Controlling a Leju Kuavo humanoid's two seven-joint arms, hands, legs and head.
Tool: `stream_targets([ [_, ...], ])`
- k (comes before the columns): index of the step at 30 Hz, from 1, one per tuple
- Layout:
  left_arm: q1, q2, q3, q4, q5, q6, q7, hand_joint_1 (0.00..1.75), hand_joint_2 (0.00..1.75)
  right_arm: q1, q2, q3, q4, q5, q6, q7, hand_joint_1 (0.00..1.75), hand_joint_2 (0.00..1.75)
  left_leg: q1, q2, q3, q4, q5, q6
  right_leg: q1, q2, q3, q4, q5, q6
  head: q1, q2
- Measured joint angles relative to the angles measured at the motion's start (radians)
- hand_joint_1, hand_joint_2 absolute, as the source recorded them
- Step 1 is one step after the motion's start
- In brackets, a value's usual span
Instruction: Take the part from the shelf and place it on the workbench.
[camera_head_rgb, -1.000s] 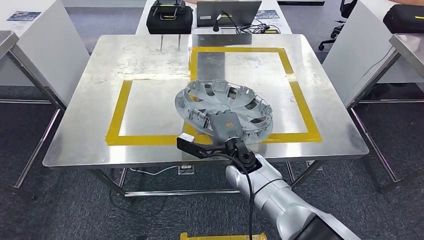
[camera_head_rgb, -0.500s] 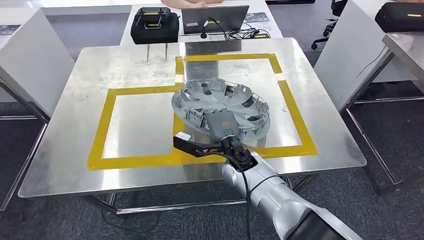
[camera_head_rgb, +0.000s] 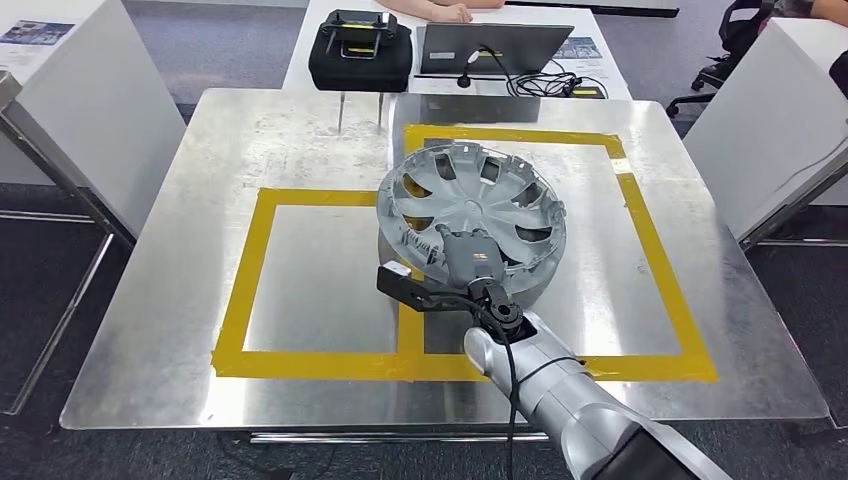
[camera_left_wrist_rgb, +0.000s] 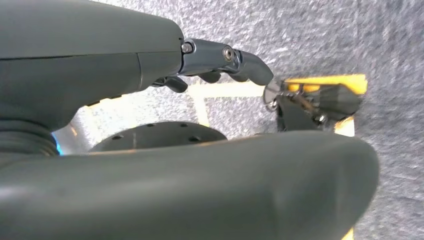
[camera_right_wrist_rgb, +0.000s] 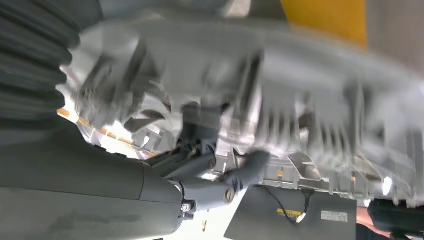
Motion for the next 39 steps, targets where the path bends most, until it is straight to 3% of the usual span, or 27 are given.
stream_targets([
  [2, 0.001, -0.004, 0.000, 0.000, 0.000, -0.001, 0.000, 0.00, 0.00, -0.007, -0.004, -0.006, 0.002, -0.007, 0.009, -0.001, 0.00, 0.00, -0.008, -0.003, 0.019, -0.008, -0.009, 0.001, 0.022, -0.001, 0.028, -0.116, 0.091, -0.044, -0.002, 0.000],
  [3, 0.001, -0.007, 0.000, -0.001, 0.001, -0.003, 0.000, 0.00, 0.00, -0.012, -0.004, -0.008, 0.003, -0.010, 0.012, -0.002, 0.00, 0.00, -0.009, -0.003, 0.023, -0.012, -0.010, 0.001, 0.031, -0.002, 0.041, -0.154, 0.111, -0.061, -0.003, 0.000],
  [4, 0.000, -0.008, 0.000, -0.001, 0.001, -0.005, 0.000, 0.00, 0.00, -0.015, -0.005, -0.010, 0.004, -0.015, 0.016, -0.002, 0.00, 0.00, -0.008, -0.003, 0.022, -0.015, -0.010, 0.002, 0.035, -0.004, 0.051, -0.175, 0.113, -0.071, -0.004, 0.000],
  [8, 0.003, -0.010, 0.001, -0.002, 0.011, -0.009, -0.004, 0.00, 0.00, -0.022, -0.011, -0.029, 0.004, -0.076, 0.023, 0.014, 0.00, 0.00, -0.010, 0.004, 0.018, -0.014, -0.012, 0.008, 0.030, -0.002, 0.063, -0.203, 0.106, -0.031, 0.001, 0.000],
  [9, 0.003, -0.009, 0.002, -0.002, 0.016, -0.008, -0.007, 0.00, 0.00, -0.026, -0.014, -0.038, 0.003, -0.100, 0.026, 0.018, 0.00, 0.00, -0.010, 0.004, 0.018, -0.014, -0.012, 0.008, 0.030, -0.002, 0.063, -0.203, 0.106, -0.030, 0.000, 0.000],
  [26, 0.033, 0.000, 0.033, -0.001, 0.069, -0.011, -0.053, 0.00, 0.00, -0.046, -0.119, -0.149, -0.223, -0.380, -0.024, 0.063, 0.00, 0.00, -0.012, 0.005, 0.020, -0.016, -0.009, 0.010, 0.028, -0.002, 0.064, -0.204, 0.107, -0.029, -0.004, 0.000],
  [32, 0.035, 0.000, 0.038, -0.001, 0.078, -0.012, -0.062, 0.00, 0.00, -0.021, -0.159, -0.194, -0.327, -0.526, -0.109, -0.011, 0.00, 0.00, -0.012, 0.005, 0.020, -0.016, -0.009, 0.010, 0.028, -0.002, 0.064, -0.204, 0.107, -0.029, -0.005, 0.000],
  [39, 0.047, 0.000, 0.049, -0.001, 0.091, -0.009, -0.082, 0.00, 0.00, 0.038, -0.216, -0.262, -0.477, -0.750, -0.137, -0.086, 0.00, 0.00, -0.012, 0.005, 0.020, -0.015, -0.009, 0.010, 0.028, -0.002, 0.064, -0.204, 0.107, -0.029, -0.005, 0.000],
])
